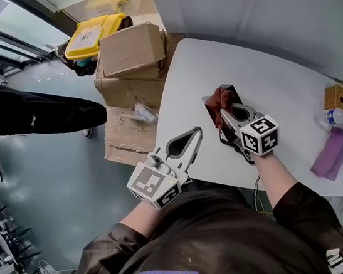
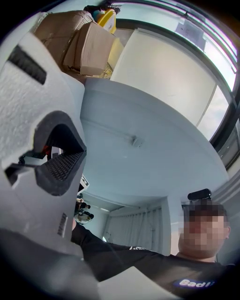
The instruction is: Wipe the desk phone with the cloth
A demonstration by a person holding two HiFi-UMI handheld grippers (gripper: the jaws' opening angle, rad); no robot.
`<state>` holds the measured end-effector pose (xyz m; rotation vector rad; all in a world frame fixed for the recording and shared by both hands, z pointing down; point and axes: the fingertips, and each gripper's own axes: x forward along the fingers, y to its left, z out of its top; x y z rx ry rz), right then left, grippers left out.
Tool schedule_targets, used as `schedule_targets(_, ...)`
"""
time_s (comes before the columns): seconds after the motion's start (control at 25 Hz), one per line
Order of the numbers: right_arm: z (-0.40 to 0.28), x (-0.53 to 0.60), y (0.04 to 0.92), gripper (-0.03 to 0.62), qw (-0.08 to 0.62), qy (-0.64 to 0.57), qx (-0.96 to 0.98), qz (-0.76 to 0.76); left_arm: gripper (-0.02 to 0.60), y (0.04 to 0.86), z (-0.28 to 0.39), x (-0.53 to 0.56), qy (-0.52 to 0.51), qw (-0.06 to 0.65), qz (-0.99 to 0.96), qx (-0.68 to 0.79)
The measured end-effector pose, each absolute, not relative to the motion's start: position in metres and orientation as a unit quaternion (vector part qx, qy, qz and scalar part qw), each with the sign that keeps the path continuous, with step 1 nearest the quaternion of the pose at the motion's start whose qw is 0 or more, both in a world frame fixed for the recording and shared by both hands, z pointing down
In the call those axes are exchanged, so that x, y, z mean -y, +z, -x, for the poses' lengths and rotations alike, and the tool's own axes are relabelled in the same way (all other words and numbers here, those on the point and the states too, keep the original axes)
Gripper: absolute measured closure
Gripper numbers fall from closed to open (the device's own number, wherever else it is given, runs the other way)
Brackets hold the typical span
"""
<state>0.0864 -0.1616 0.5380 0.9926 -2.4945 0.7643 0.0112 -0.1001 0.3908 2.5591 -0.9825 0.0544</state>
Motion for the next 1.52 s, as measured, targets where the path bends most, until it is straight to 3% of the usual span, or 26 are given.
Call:
schedule_targets(0.36,-0.081,0.151,0.568,0.545,0.193,0.287,0.874,-0.343,0.568,0.397,0.019,0.087,0.022,0.21,-0.9,0.381)
schedule_targets(0.96,-0.157,0.059,0.622,0.545,0.242,0.344,0.81,-0.408,0.568,0.403,-0.03,0.073,0.026,0.21,-0.935,0.286)
schedule_targets(1.52,-0.094,0.082,0.522,0.545,0.208,0.283,0.817,-0.458,0.568,0.372,0.022,0.07,-0.005,0.187,-0.958,0.219)
